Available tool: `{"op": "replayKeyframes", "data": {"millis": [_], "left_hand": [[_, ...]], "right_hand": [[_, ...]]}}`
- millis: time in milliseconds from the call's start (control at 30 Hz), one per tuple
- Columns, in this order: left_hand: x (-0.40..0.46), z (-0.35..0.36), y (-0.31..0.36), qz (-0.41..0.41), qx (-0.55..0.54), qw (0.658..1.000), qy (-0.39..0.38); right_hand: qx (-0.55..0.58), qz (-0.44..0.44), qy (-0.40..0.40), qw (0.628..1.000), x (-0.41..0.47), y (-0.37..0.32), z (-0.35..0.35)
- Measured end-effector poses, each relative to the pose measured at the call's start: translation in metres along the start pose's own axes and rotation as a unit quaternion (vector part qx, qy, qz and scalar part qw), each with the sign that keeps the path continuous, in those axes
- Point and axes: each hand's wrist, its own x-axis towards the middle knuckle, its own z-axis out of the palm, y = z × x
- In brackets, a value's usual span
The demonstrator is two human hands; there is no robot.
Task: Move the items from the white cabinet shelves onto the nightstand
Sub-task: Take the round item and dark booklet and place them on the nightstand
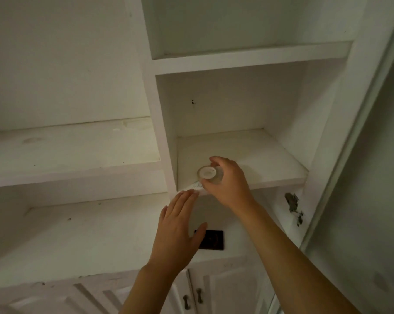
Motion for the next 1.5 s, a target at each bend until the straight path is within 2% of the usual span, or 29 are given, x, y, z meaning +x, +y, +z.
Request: {"op": "replayKeyframes", "data": {"millis": [267, 400, 500, 933, 1500], "left_hand": [[-0.006, -0.014, 0.003, 0.004, -0.066, 0.996, 0.052], [-0.011, -0.014, 0.008, 0.044, -0.093, 0.992, 0.077], [-0.017, -0.005, 0.008, 0.079, -0.093, 0.991, 0.064], [-0.025, 0.008, -0.016, 0.080, -0.110, 0.990, 0.034], [-0.042, 0.033, -0.049, 0.021, -0.075, 0.997, 0.005]], "right_hand": [[0.010, -0.066, 0.011, 0.998, -0.060, -0.013, -0.016], [0.041, -0.047, 0.013, 0.998, -0.096, -0.010, -0.020], [0.041, -0.033, 0.010, 0.999, -0.114, -0.007, -0.021], [0.021, -0.011, -0.080, 0.997, -0.110, 0.001, -0.017], [0.010, 0.021, -0.143, 0.989, -0.116, 0.030, 0.008]]}}
